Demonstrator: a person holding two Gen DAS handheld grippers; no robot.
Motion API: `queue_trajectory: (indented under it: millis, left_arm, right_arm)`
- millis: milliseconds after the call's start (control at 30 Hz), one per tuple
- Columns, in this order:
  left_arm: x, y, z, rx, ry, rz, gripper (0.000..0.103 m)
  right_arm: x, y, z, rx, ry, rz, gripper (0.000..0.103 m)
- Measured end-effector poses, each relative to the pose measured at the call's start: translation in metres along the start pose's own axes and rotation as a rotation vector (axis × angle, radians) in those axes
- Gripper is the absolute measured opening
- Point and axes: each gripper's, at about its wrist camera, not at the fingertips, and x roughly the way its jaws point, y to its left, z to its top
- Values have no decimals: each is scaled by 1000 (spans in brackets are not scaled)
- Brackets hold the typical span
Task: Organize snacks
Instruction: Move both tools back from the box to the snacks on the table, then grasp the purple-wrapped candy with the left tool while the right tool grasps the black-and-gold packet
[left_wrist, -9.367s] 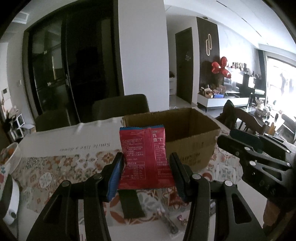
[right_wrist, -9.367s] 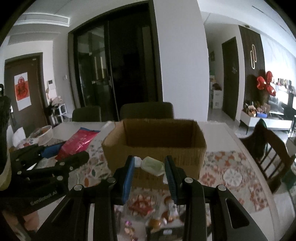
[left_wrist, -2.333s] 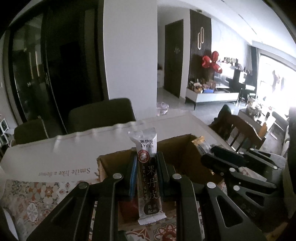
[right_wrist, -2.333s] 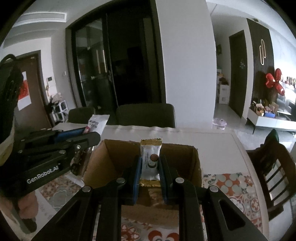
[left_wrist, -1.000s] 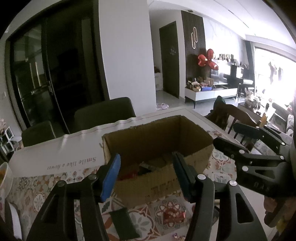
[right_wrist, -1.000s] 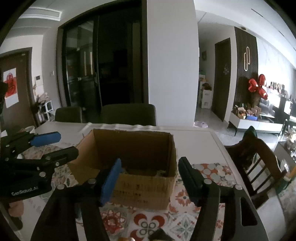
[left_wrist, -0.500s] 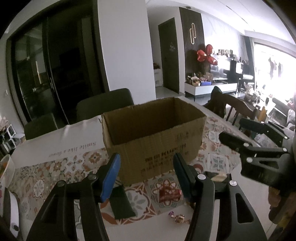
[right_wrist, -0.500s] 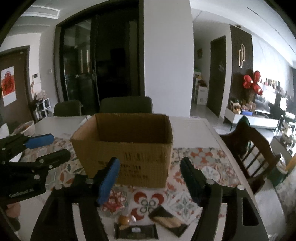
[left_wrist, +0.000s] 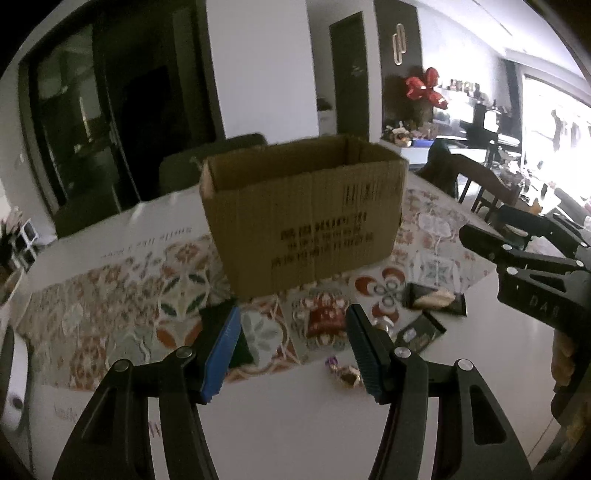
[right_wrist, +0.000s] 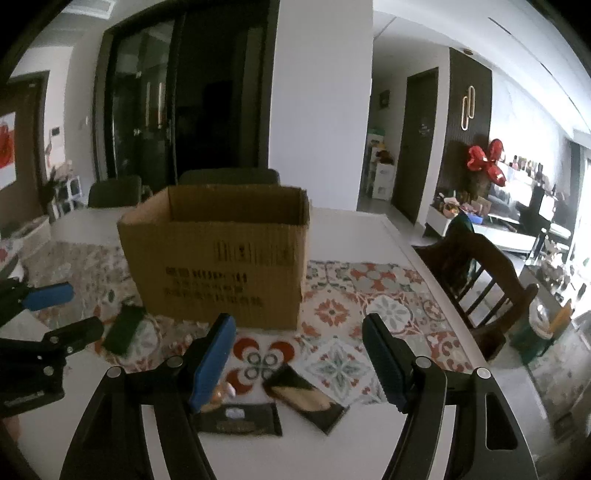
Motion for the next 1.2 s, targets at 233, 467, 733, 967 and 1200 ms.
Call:
queue_trajectory:
  millis: [233,467,733,967,1200]
  left_arm:
    - [3,-11,-29,-103,31,48,58]
    - [15,-24,-39,-124,61,86,58]
    - [37,-35,-46,-139,98,82,58]
    - [56,-40,-48,-142,134,79,58]
    - [67,-44,-51,-134,158,62,55]
  right_arm:
    - [9,-7,-17,-31,49,45,72]
    - [22,-16,-35,-42,94,68,72]
    - [45,-25,-47,-38,167,108,72]
    - [67,-25,-57,-71,240,144,71]
    - [84,-28,-65,-74,290,149,71]
